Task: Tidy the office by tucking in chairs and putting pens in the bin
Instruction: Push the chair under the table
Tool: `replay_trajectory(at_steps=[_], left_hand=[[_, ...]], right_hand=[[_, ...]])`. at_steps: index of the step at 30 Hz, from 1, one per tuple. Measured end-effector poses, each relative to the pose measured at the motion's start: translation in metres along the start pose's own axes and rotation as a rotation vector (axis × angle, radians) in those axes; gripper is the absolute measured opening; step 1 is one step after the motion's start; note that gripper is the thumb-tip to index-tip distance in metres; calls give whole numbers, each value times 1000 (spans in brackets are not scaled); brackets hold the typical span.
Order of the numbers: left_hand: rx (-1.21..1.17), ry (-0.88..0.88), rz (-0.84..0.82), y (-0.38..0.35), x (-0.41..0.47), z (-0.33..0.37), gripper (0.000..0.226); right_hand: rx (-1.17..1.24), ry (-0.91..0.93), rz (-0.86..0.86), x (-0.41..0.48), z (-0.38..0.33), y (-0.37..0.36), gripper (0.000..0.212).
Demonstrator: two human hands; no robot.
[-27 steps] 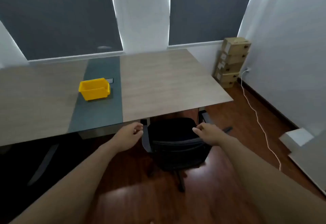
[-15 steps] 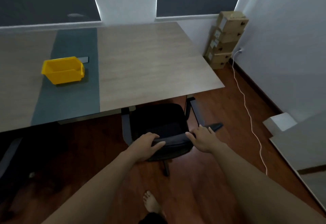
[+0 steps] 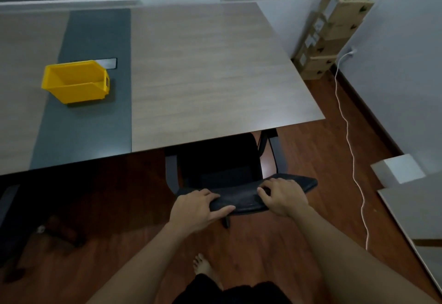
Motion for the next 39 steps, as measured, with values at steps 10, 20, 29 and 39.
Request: replay_trajectory(at_steps=[10,20,29,39], left_hand=[[-74,45,20,39,89,-17,95],[-7,236,79,51,156,-15,58],[-19,314,5,49,165,-18,50],[-61,420,80,36,133,-2,44]], right_hand=[[51,21,43,78,19,43,49],[110,29,59,125,40,71,51],[136,54,65,131,42,69,56],[89,144,74,124,48,59,52]])
Point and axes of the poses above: each hand's wrist, its own x-axis towards the middle knuckle, its own y-axis out of the back of the hand, z = x × y, the point moved 2 cm from there along x, towards the middle knuckle, and after that the axes turned 8 degrees about -z, right-handed, at the moved point
